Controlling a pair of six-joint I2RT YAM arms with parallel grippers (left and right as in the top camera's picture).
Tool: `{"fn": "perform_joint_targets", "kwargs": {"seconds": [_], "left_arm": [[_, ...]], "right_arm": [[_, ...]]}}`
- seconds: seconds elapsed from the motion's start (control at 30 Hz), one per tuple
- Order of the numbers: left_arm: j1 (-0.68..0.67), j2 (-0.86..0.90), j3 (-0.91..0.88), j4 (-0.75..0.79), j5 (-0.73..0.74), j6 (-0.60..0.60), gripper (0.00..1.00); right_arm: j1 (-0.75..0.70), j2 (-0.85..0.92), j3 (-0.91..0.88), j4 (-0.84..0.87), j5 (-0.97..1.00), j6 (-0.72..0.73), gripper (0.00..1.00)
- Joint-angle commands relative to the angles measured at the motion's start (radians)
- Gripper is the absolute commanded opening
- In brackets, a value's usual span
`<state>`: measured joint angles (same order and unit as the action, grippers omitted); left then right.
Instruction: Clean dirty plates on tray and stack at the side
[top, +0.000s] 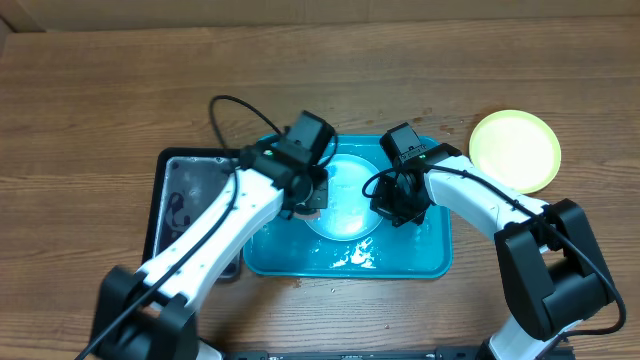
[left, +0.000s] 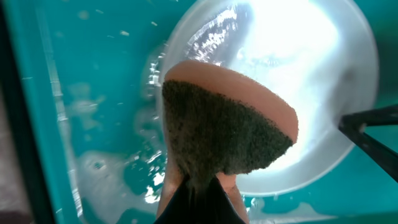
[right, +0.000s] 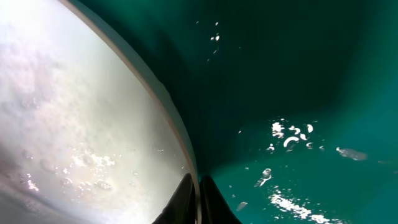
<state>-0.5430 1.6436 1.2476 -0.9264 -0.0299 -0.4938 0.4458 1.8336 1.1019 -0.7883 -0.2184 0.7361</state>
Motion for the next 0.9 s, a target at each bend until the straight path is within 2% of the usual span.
{"fn": "perform_joint_targets", "kwargs": {"seconds": [0.0,0.43,0.63,0.87], "left_arm": [[-0.007,0.107,-0.001,0.038,0.005,0.034,0.04],[-0.003,0.314,-0.001,0.241,-0.051,0.111,0.04],[-0.012,0.365,0.002,0.247,0.124,0.257,0.04],[-0.012,0.362,0.021,0.24,0.449,0.427,0.04]], "right_arm": [[0.003,-0.002,-0.014,0.001,-0.031,-0.011,0.04],[0.003,-0.002,-0.014,0.001,-0.076,-0.06,0.04],[0.003,-0.002,-0.014,-0.001,-0.075,-0.06,0.04],[0.003,-0.002,-0.014,-0.002,-0.075,-0.064,0.04]]}}
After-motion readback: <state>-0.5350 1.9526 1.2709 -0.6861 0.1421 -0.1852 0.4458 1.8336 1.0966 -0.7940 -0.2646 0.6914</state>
